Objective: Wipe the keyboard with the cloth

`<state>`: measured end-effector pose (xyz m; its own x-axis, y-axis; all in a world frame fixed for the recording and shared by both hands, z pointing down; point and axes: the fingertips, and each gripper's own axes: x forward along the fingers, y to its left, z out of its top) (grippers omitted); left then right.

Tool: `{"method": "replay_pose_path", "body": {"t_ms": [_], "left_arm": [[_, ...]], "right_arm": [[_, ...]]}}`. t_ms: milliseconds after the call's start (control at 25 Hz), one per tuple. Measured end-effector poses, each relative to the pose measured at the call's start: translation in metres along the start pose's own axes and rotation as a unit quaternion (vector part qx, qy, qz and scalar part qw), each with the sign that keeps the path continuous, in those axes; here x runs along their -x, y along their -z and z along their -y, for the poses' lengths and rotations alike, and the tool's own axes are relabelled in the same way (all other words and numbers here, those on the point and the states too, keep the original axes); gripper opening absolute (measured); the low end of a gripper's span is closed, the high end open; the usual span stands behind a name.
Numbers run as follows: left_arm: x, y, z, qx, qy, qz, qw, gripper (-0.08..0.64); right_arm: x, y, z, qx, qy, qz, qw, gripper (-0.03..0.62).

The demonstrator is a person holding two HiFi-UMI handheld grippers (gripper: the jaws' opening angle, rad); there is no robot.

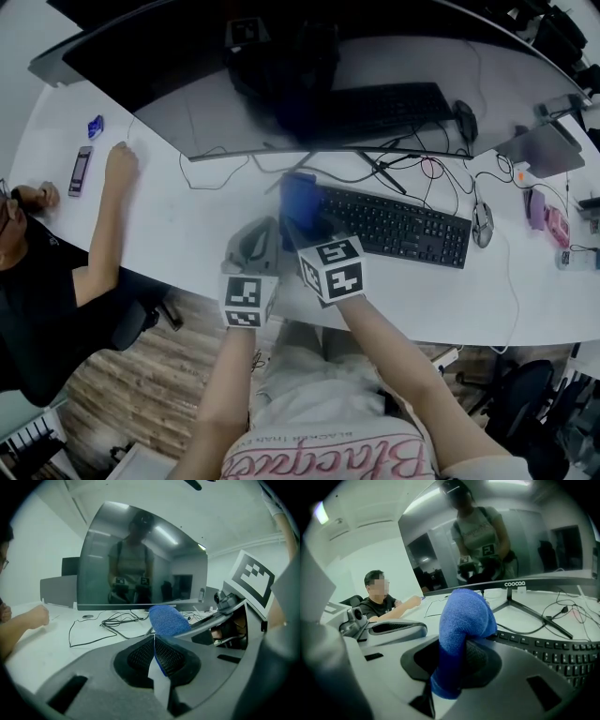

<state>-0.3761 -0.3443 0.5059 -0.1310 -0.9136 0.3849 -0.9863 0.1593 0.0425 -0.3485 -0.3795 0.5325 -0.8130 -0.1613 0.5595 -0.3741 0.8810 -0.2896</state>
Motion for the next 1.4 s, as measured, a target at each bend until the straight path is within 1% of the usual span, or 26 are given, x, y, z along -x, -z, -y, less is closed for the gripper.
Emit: {"method": "replay_pose_path", "body": {"t_ms": [120,280,400,560,1000,1400], "left_arm": [[-0.002,0.004,-0.001,0.005,-0.005,-0.004,1.0,0.006],[-0.004,0.006,0.0,0.008,-0.007,-0.007,0.9999,0.006],[-0.006,0.007,0.002,0.009,-0.013,-0.011,0.9998,0.006],[-0.008,0.002,0.005,0.006,-0.017,-0.01,0.9998,0.006],[-0.016,-0.005,0.031,-0.003,-0.016,-0.011,0.9998,0.006],[-0.03,-0.01,0.069,-0.018,0.002,-0.013,0.9997,0.006]], "right_arm": [[-0.006,0.004,0.004,-0.007,-0.002,-0.025,1.0,0.1],[-0.008,0.008,0.006,-0.001,-0.01,-0.062,0.998,0.1],[-0.007,0.01,0.01,0.011,-0.006,-0.076,0.997,0.1],[-0.003,0.013,0.017,0.004,-0.002,-0.083,0.997,0.1],[0.021,0.021,0.041,0.013,0.006,-0.094,0.996,0.1],[0.045,0.031,0.067,0.008,0.018,-0.094,0.995,0.1]]}}
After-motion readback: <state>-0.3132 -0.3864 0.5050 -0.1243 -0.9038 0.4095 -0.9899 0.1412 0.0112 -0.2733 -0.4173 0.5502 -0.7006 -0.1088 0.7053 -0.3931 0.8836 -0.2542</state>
